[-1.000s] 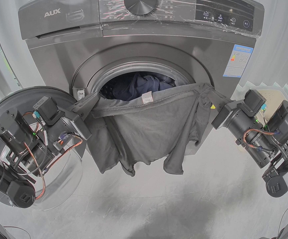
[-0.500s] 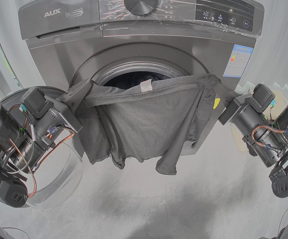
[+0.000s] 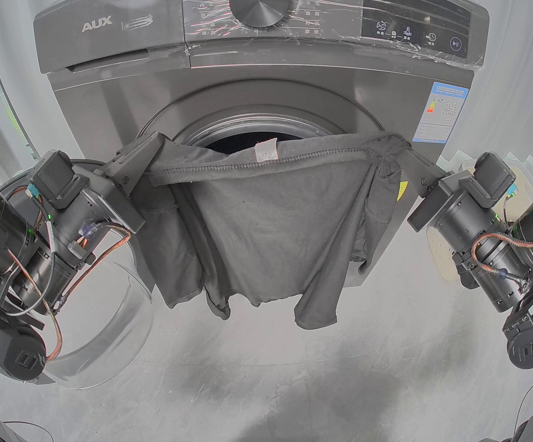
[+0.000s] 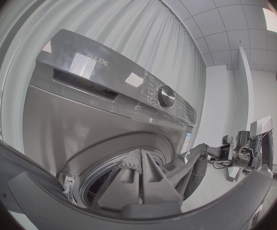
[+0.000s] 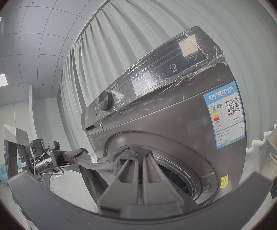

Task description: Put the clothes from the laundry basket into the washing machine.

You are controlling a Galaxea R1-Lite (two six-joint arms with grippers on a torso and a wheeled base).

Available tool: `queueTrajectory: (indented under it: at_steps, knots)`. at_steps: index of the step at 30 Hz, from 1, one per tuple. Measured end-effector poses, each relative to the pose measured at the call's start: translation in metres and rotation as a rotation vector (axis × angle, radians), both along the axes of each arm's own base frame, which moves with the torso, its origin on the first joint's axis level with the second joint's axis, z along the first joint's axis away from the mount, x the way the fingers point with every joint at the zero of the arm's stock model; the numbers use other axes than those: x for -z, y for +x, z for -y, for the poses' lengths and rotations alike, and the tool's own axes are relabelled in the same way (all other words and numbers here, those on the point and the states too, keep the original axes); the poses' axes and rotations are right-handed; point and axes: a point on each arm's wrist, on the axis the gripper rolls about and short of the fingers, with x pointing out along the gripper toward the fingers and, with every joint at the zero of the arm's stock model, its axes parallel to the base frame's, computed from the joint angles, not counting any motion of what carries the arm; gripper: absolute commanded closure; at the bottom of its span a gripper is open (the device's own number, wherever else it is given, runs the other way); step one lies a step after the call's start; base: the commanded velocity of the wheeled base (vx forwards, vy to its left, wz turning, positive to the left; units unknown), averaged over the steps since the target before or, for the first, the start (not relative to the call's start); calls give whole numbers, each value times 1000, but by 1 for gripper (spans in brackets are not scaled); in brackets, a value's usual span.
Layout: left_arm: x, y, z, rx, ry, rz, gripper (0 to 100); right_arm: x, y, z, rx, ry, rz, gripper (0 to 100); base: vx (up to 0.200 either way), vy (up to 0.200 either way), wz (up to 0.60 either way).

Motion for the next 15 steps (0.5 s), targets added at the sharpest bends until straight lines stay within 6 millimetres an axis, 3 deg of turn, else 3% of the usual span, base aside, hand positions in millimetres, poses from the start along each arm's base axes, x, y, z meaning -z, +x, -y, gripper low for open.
queueTrajectory:
  at_steps: [15]
  knots:
    - [-3, -2, 0, 2, -5, 10, 100, -2, -2, 0, -3, 3, 6, 100, 0, 0, 0]
